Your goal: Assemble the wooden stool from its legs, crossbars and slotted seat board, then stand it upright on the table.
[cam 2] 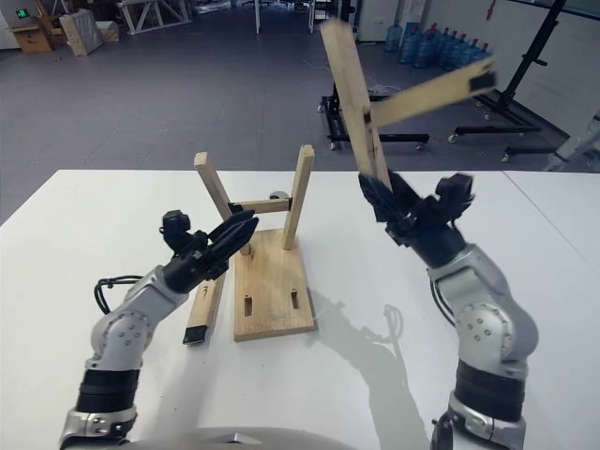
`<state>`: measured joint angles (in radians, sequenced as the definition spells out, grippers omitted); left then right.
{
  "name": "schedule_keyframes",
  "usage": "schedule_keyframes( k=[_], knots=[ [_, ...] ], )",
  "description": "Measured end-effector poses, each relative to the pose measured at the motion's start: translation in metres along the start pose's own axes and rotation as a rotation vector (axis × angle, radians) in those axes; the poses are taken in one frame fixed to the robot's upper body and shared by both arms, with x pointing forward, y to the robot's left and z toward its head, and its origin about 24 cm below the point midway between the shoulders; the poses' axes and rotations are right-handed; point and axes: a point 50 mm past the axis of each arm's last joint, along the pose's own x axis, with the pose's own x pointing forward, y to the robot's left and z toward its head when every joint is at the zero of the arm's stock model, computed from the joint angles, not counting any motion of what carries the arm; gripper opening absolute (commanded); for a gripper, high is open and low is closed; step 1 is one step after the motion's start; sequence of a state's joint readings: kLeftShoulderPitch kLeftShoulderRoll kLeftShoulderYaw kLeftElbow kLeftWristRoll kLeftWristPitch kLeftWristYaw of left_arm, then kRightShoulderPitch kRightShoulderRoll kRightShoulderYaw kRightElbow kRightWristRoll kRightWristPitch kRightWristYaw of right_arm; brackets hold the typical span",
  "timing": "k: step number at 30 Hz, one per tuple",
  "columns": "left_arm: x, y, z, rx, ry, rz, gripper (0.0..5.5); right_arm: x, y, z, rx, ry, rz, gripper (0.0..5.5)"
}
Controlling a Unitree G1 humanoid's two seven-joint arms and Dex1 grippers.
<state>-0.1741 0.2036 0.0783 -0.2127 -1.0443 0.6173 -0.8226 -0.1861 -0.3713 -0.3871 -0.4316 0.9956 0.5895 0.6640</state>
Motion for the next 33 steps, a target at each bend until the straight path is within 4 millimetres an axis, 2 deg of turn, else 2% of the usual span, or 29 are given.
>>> schedule_keyframes(
  k=[1,3,6,8,13,17,26,33],
  knots=[
    [0.001,-0.002,0.005,-0.014,-0.002,-0.023,3.49,0.0,0.005,-0.004,0.029,0.004,0.031,2.04],
    [0.003,-0.006,0.011,-0.059,0.003,-0.084,3.75,0.001,0.016,-0.024,0.091,0.065,0.092,2.04],
    [0.003,-0.009,0.006,-0.126,0.041,-0.118,4.15,0.001,0.026,-0.064,0.166,0.208,0.145,2.04],
    [0.004,-0.011,0.004,-0.158,0.049,-0.137,4.46,-0.001,0.03,-0.076,0.213,0.236,0.185,2.04],
    [0.005,-0.007,0.002,-0.189,0.04,-0.116,4.48,-0.001,0.035,-0.082,0.273,0.244,0.264,2.04],
    [0.007,-0.004,0.004,-0.174,0.032,-0.107,4.48,-0.002,0.039,-0.08,0.38,0.192,0.327,2.04],
    [0.01,-0.001,0.005,-0.203,-0.016,-0.105,4.48,-0.005,0.039,-0.099,0.417,0.288,0.355,2.04],
    [0.009,-0.001,0.006,-0.199,-0.027,-0.122,3.49,-0.007,0.035,-0.102,0.38,0.293,0.364,2.04]
  ],
)
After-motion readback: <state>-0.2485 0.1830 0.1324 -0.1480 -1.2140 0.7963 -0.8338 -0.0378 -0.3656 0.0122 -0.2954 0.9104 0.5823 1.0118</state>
